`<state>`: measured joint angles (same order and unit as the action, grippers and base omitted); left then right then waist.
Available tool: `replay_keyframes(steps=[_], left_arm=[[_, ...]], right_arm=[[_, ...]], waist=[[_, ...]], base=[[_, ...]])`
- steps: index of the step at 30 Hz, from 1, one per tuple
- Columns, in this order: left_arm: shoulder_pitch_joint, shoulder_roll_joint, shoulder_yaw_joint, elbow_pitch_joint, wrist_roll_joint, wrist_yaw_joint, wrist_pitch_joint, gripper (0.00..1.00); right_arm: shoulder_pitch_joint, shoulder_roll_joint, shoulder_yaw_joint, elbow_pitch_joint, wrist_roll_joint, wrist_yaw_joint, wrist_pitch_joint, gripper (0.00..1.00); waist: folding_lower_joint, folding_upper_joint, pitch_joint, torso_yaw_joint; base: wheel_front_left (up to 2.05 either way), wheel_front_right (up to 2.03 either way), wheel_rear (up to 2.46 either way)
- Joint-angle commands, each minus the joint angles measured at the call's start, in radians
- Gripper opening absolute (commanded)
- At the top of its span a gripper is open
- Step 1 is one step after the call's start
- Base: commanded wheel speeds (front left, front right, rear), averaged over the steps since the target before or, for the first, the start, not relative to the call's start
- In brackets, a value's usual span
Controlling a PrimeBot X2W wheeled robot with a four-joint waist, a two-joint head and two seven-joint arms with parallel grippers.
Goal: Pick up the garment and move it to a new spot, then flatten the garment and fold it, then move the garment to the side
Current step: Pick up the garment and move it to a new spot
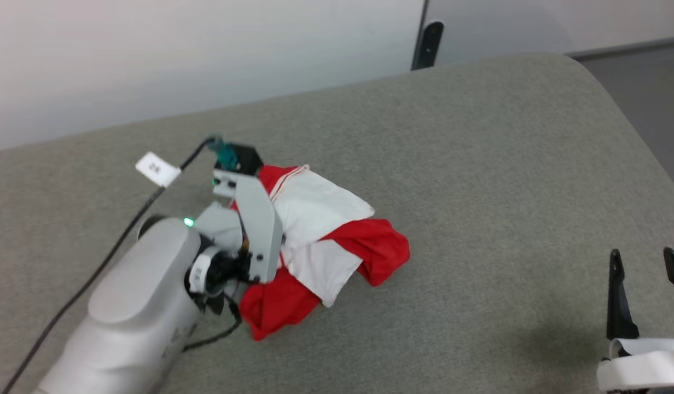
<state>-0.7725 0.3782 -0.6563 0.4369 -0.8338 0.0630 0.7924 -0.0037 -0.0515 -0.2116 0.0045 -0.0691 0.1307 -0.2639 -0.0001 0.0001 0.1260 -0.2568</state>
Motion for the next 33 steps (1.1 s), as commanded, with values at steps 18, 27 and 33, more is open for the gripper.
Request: replay_keyframes(steps=[18,27,33], left_arm=[[0.021,0.020,-0.052,0.068,-0.008,-0.112,-0.007,1.00],[0.068,0.054,-0.013,0.016,-0.020,-0.112,-0.097,1.00],[0.136,0.074,0.040,-0.039,-0.021,-0.117,-0.269,1.00]], right_arm=[[-0.035,0.002,0.068,0.022,0.031,0.000,-0.001,1.00],[-0.001,0.002,0.094,0.029,0.009,0.000,-0.001,1.00],[0.021,0.002,0.138,0.022,0.016,0.000,-0.001,1.00]], waist=[[0.0001,-0.0001,0.006,0.017],[0.0001,-0.0001,-0.068,0.081],[0.0001,-0.0001,-0.118,0.124]], base=[[0.00,0.00,0.00],[0.00,0.00,0.00],[0.00,0.00,0.00]])
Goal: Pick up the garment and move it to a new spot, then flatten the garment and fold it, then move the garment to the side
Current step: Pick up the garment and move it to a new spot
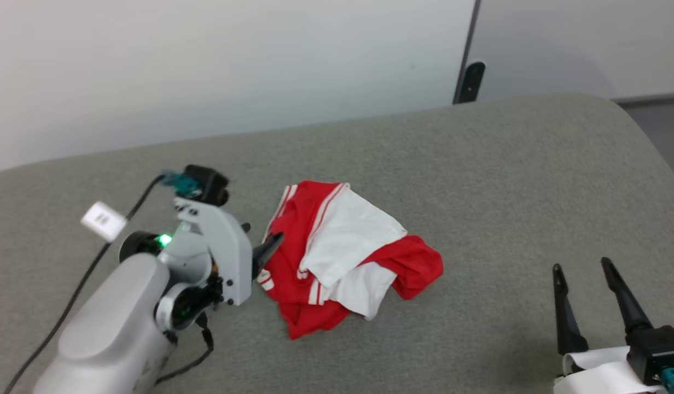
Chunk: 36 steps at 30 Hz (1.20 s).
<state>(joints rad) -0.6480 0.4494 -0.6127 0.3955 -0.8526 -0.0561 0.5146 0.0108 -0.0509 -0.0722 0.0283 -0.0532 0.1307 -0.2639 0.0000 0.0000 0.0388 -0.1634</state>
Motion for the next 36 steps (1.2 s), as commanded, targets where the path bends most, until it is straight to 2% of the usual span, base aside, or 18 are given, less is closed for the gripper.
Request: replay_keyframes(steps=[1,6,10,13,19,26,30,36], left_arm=[[0.027,0.004,0.013,-0.010,-0.008,0.004,-0.026,1.00],[0.122,0.031,0.062,-0.078,0.022,0.003,-0.228,1.00],[0.222,0.028,0.119,-0.127,0.010,0.032,-0.374,1.00],[0.299,0.028,0.141,-0.162,0.021,0.037,-0.486,1.00],[0.428,0.018,0.153,-0.182,0.056,0.064,-0.643,1.00],[0.533,-0.044,0.221,-0.180,0.028,0.083,-0.763,1.00],[0.582,-0.071,0.269,-0.187,0.075,0.089,-0.779,1.00],[0.656,-0.131,0.409,-0.247,0.199,0.052,-0.779,1.00]], right_arm=[[0.008,0.001,0.008,-0.003,0.003,0.000,-0.001,1.00],[0.026,0.001,0.045,0.002,0.039,0.000,-0.001,1.00],[0.033,0.001,0.066,0.006,0.057,0.000,-0.001,1.00],[0.047,0.001,0.076,0.006,0.060,0.000,-0.001,1.00],[0.064,0.001,0.088,0.012,0.067,0.000,-0.001,1.00],[0.084,0.001,0.092,0.027,0.075,0.000,-0.001,1.00],[0.090,0.001,0.097,0.039,0.082,0.000,-0.001,1.00],[0.112,0.002,0.098,0.050,0.087,0.000,-0.001,1.00]], waist=[[0.0000,0.0000,-0.035,0.035],[0.0000,0.0000,-0.054,0.055],[0.0000,0.0000,-0.068,0.069],[0.0000,0.0000,-0.077,0.081],[0.0000,0.0000,-0.093,0.111],[0.0000,0.0000,-0.116,0.153],[0.0000,0.0000,-0.134,0.178],[0.0000,0.0000,-0.158,0.215]], base=[[0.00,0.00,0.00],[0.00,0.00,0.00],[0.00,0.00,0.00],[0.00,0.00,0.00],[0.00,0.00,0.00],[0.00,0.00,0.00],[0.00,0.00,0.00],[0.00,0.00,0.00]])
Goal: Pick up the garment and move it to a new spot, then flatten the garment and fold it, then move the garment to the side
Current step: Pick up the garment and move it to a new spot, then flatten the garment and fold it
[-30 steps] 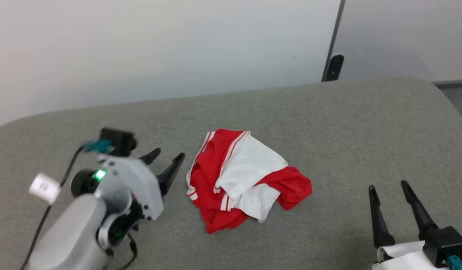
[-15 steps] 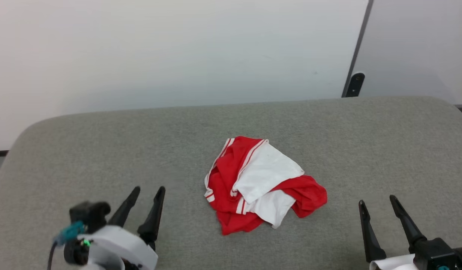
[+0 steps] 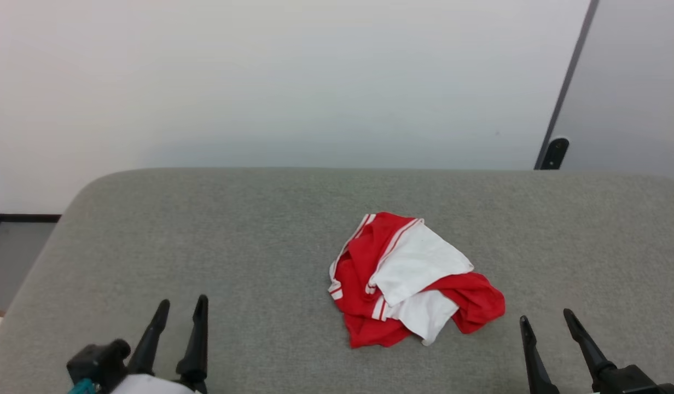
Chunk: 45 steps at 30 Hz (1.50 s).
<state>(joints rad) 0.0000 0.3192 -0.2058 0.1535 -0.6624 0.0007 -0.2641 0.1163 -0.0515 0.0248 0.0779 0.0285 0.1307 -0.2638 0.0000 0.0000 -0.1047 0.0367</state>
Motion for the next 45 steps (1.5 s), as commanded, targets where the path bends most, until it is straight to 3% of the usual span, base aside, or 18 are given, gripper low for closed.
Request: replay_keyframes(steps=[1,7,13,20,29,41,45], left_arm=[[0.020,-0.008,0.016,-0.008,0.038,-0.010,0.000,1.00],[0.074,-0.023,0.055,-0.028,0.227,-0.041,0.000,1.00],[0.106,-0.060,0.093,-0.035,0.306,-0.069,0.000,1.00],[0.119,-0.101,0.136,-0.038,0.339,-0.097,0.000,1.00],[0.091,-0.145,0.132,-0.030,0.374,-0.118,0.000,1.00],[0.049,-0.168,0.113,0.027,0.372,-0.130,0.000,1.00],[-0.021,-0.148,0.068,0.075,0.341,-0.131,0.045,1.00]], right_arm=[[0.009,0.002,0.002,0.002,0.007,0.000,-0.001,1.00],[0.029,0.002,0.003,0.008,0.008,0.000,-0.001,1.00],[0.040,0.002,-0.003,0.012,0.002,0.000,-0.001,1.00],[0.030,0.001,-0.006,0.016,-0.006,0.000,-0.001,1.00],[0.022,0.002,-0.103,0.008,-0.042,0.000,-0.001,1.00],[0.011,0.002,-0.149,-0.006,-0.051,0.000,-0.001,1.00],[-0.002,0.002,-0.135,-0.003,-0.045,0.000,-0.001,1.00]], waist=[[0.0000,0.0000,-0.018,0.020],[0.0000,0.0000,-0.039,0.048],[0.0000,0.0000,-0.048,0.060],[0.0000,0.0000,-0.040,0.039],[0.0000,0.0000,-0.010,-0.070],[0.0000,0.0000,0.032,-0.168],[0.0000,0.0000,0.046,-0.186]], base=[[0.00,0.00,0.00],[0.00,0.00,0.00],[0.00,0.00,0.00],[0.00,0.00,0.00],[0.00,0.00,0.00],[0.00,0.00,0.00],[0.00,0.00,0.00]])
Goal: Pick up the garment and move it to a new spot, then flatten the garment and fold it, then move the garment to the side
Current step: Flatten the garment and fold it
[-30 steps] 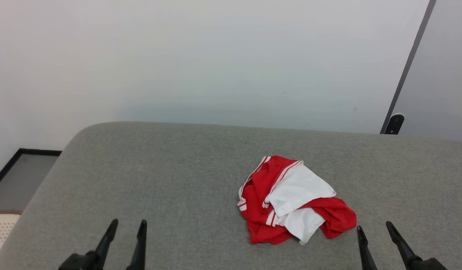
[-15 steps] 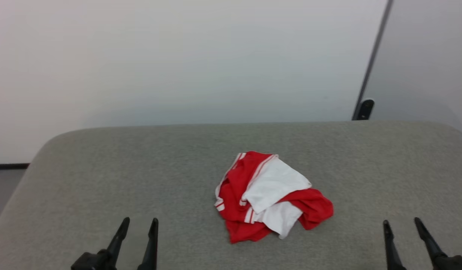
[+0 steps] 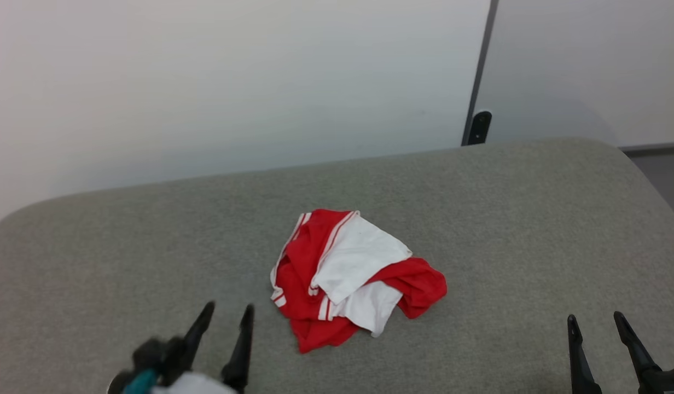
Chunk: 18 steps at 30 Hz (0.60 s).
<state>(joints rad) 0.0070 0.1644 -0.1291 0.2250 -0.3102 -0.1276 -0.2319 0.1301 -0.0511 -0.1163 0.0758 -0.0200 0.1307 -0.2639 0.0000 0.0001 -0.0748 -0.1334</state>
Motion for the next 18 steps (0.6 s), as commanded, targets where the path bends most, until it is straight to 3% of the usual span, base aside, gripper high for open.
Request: replay_keyframes(steps=[1,5,10,18], left_arm=[[-0.050,0.015,-0.028,0.011,-0.022,-0.003,0.038,1.00],[-0.129,0.044,-0.087,0.026,-0.093,-0.003,0.147,1.00],[-0.277,0.108,-0.187,0.026,-0.230,-0.003,0.381,1.00],[-0.502,0.148,-0.226,0.076,-0.390,-0.002,0.778,1.00]], right_arm=[[-0.018,0.002,0.008,0.001,0.005,0.000,-0.001,1.00],[-0.022,0.002,0.017,0.011,0.007,0.000,-0.001,1.00],[-0.040,0.002,0.032,0.024,0.011,0.000,-0.001,1.00],[-0.061,0.002,0.055,0.042,0.028,0.000,-0.001,1.00]], waist=[[0.0000,-0.0001,0.020,-0.020],[0.0000,-0.0001,0.031,-0.030],[0.0000,-0.0001,0.049,-0.047],[0.0000,-0.0001,0.090,-0.083]], base=[[0.00,0.00,0.00],[0.00,0.00,0.00],[0.00,0.00,0.00],[0.00,0.00,0.00]])
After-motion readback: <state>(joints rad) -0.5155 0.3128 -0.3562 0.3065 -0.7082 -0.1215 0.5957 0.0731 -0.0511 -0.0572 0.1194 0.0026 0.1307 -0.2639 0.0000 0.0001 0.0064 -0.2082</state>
